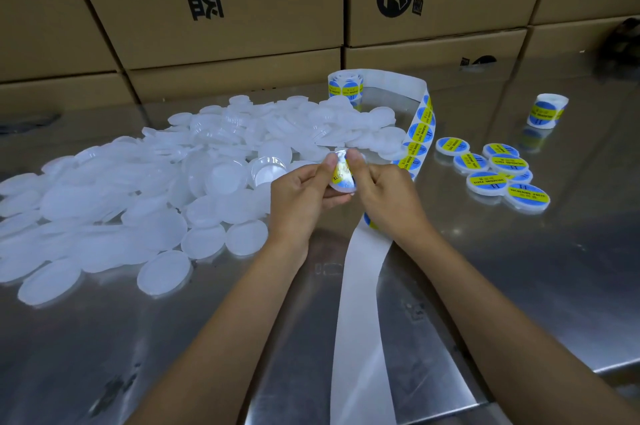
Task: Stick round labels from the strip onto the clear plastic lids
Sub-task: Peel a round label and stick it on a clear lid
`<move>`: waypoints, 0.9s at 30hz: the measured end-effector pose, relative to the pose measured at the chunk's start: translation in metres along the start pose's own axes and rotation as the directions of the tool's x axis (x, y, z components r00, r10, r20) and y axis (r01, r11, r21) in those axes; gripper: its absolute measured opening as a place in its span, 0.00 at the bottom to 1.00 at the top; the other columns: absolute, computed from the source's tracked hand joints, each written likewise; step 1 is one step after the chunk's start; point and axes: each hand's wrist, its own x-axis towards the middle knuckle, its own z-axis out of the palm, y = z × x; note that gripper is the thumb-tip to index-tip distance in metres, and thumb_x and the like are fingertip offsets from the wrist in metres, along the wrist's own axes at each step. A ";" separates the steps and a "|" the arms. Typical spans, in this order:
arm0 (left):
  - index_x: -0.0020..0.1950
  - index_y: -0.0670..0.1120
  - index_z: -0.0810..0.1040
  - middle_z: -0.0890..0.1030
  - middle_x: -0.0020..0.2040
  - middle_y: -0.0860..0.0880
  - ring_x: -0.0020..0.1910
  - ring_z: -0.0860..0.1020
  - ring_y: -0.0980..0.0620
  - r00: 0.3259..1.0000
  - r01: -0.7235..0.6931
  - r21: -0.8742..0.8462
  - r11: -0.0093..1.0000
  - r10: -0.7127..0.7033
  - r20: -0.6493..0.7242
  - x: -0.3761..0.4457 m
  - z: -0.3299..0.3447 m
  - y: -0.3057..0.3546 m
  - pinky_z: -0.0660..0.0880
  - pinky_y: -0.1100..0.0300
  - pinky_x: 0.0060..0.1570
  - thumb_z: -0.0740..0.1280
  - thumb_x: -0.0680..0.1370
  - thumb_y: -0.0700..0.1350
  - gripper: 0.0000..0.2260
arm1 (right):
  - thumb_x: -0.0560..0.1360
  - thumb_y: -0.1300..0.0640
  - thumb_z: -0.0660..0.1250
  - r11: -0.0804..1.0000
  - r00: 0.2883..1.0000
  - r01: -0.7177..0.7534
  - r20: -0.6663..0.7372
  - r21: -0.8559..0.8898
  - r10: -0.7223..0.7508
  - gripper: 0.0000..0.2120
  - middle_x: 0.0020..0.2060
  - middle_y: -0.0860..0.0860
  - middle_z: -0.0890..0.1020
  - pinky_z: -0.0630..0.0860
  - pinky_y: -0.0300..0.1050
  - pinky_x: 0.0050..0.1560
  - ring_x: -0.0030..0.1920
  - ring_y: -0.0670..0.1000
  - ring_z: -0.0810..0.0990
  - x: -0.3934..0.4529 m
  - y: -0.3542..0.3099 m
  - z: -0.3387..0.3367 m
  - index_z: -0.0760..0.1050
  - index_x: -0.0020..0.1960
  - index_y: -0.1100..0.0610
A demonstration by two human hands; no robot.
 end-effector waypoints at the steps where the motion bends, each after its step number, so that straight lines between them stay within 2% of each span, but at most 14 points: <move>1: 0.54 0.37 0.84 0.87 0.47 0.41 0.45 0.86 0.46 1.000 -0.007 0.021 1.000 0.007 0.005 0.000 0.001 0.000 0.82 0.59 0.49 0.69 0.81 0.48 0.13 | 0.83 0.43 0.56 1.000 1.000 0.005 -0.018 0.000 -0.005 0.33 0.17 0.46 0.65 0.59 0.42 0.31 0.24 0.47 0.65 0.000 0.000 0.000 0.60 0.22 0.55; 4: 0.56 0.37 0.81 0.87 0.48 0.43 0.45 0.86 0.47 0.999 -0.016 0.104 0.994 0.011 0.052 0.000 0.001 -0.001 0.81 0.60 0.51 0.70 0.80 0.44 0.11 | 0.84 0.46 0.55 1.000 0.999 -0.012 -0.038 -0.002 0.012 0.32 0.16 0.45 0.67 0.60 0.44 0.34 0.25 0.47 0.67 0.001 0.002 -0.001 0.58 0.22 0.52; 7: 0.57 0.39 0.78 0.85 0.48 0.47 0.45 0.84 0.54 0.989 -0.031 0.110 0.993 0.015 0.149 -0.001 0.002 -0.002 0.80 0.65 0.47 0.71 0.78 0.37 0.08 | 0.84 0.46 0.54 0.997 0.998 -0.060 -0.015 0.046 0.061 0.31 0.18 0.46 0.66 0.63 0.45 0.37 0.27 0.47 0.67 0.001 0.001 -0.001 0.60 0.24 0.54; 10: 0.57 0.44 0.77 0.85 0.48 0.49 0.46 0.83 0.54 0.980 -0.070 0.172 0.983 0.036 0.195 0.001 0.001 -0.003 0.80 0.60 0.51 0.72 0.77 0.35 0.11 | 0.84 0.44 0.53 0.976 0.991 -0.136 0.036 0.170 0.132 0.30 0.19 0.46 0.67 0.64 0.44 0.37 0.27 0.46 0.67 0.000 -0.001 -0.002 0.61 0.26 0.56; 14: 0.59 0.47 0.77 0.86 0.42 0.50 0.38 0.83 0.55 0.970 -0.139 0.264 0.955 0.076 0.232 0.001 -0.005 0.000 0.79 0.62 0.38 0.75 0.75 0.36 0.16 | 0.82 0.36 0.48 0.943 0.964 -0.259 0.116 0.211 0.239 0.31 0.18 0.43 0.70 0.65 0.41 0.37 0.24 0.41 0.70 0.000 -0.004 -0.006 0.65 0.27 0.53; 17: 0.57 0.45 0.80 0.87 0.39 0.48 0.32 0.83 0.53 0.980 -0.158 0.245 0.956 0.122 0.159 -0.001 -0.007 0.006 0.78 0.63 0.32 0.77 0.73 0.38 0.14 | 0.80 0.32 0.48 0.940 0.956 -0.269 0.175 0.212 0.234 0.33 0.18 0.44 0.66 0.63 0.42 0.36 0.23 0.42 0.66 0.001 -0.006 -0.007 0.63 0.27 0.54; 19: 0.53 0.44 0.83 0.87 0.39 0.46 0.31 0.84 0.50 0.989 -0.144 0.224 0.964 0.136 0.052 0.000 -0.006 0.008 0.78 0.62 0.31 0.76 0.75 0.42 0.09 | 0.79 0.32 0.51 0.937 0.956 -0.238 0.234 0.256 0.179 0.34 0.20 0.44 0.64 0.61 0.42 0.35 0.24 0.43 0.63 0.000 -0.009 -0.004 0.67 0.28 0.58; 21: 0.49 0.46 0.85 0.87 0.38 0.48 0.30 0.83 0.50 0.990 -0.114 0.202 0.973 0.127 -0.054 0.000 -0.004 0.007 0.79 0.61 0.32 0.73 0.77 0.45 0.04 | 0.79 0.33 0.56 0.940 0.953 -0.183 0.287 0.288 0.097 0.32 0.22 0.45 0.66 0.62 0.41 0.34 0.26 0.43 0.64 -0.005 -0.013 0.000 0.71 0.29 0.57; 23: 0.44 0.49 0.86 0.87 0.39 0.51 0.33 0.84 0.54 0.986 -0.093 0.153 0.984 0.112 -0.121 -0.001 -0.003 0.006 0.80 0.61 0.34 0.71 0.79 0.46 0.06 | 0.79 0.38 0.61 0.945 0.948 -0.139 0.316 0.295 0.040 0.26 0.22 0.42 0.73 0.64 0.34 0.33 0.25 0.41 0.70 -0.009 -0.015 0.003 0.73 0.29 0.53; 25: 0.45 0.49 0.86 0.87 0.42 0.52 0.39 0.85 0.55 0.985 -0.088 0.132 0.987 0.106 -0.136 -0.001 -0.002 0.005 0.82 0.60 0.42 0.69 0.81 0.48 0.08 | 0.78 0.42 0.66 0.932 0.951 -0.159 0.303 0.325 0.056 0.20 0.24 0.41 0.78 0.66 0.30 0.33 0.28 0.38 0.76 -0.008 -0.015 0.003 0.77 0.32 0.52; 27: 0.51 0.47 0.85 0.87 0.43 0.53 0.39 0.85 0.53 0.992 -0.078 0.118 0.990 0.089 -0.090 0.000 -0.002 0.007 0.83 0.55 0.47 0.67 0.82 0.47 0.08 | 0.76 0.43 0.69 0.923 0.971 -0.189 0.206 0.336 0.124 0.22 0.24 0.44 0.75 0.65 0.34 0.32 0.26 0.42 0.70 -0.004 -0.013 0.000 0.73 0.32 0.57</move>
